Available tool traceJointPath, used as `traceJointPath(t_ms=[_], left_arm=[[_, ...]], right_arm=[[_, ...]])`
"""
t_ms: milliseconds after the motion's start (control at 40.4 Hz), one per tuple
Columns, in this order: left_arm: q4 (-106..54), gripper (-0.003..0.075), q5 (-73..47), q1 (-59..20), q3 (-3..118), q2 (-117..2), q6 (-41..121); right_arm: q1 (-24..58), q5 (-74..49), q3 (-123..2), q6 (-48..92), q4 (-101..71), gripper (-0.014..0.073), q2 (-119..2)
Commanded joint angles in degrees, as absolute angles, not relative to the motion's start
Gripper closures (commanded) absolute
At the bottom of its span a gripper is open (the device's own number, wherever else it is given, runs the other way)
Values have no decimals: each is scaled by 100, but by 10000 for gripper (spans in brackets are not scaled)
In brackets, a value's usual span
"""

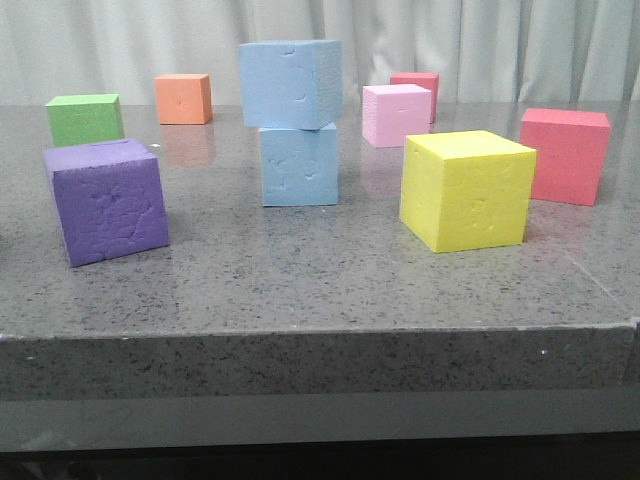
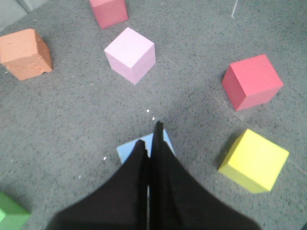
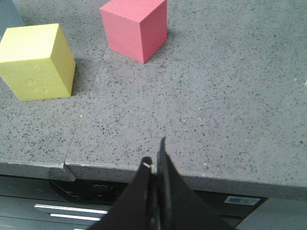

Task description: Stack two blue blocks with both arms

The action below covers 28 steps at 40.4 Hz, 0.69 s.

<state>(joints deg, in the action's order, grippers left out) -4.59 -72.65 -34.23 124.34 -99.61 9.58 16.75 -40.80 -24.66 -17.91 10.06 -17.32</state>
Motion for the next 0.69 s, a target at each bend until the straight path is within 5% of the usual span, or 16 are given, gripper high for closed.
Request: traceJointPath(t_ms=[0,396,668], left_arm=[[-345,741,-7296,-3444,12114,-9323,919],[-52,741,-6858,-3178,9174,-7261,919],[-127,741,-5027,-3078,7231,-5382,919]], right_arm=[[1632,-3702,-2610,-1745,1147,662,-1761],[1632,-3702,-2610,-1745,1147,662,-1761],[1632,-3702,-2610,-1745,1147,662,-1761]])
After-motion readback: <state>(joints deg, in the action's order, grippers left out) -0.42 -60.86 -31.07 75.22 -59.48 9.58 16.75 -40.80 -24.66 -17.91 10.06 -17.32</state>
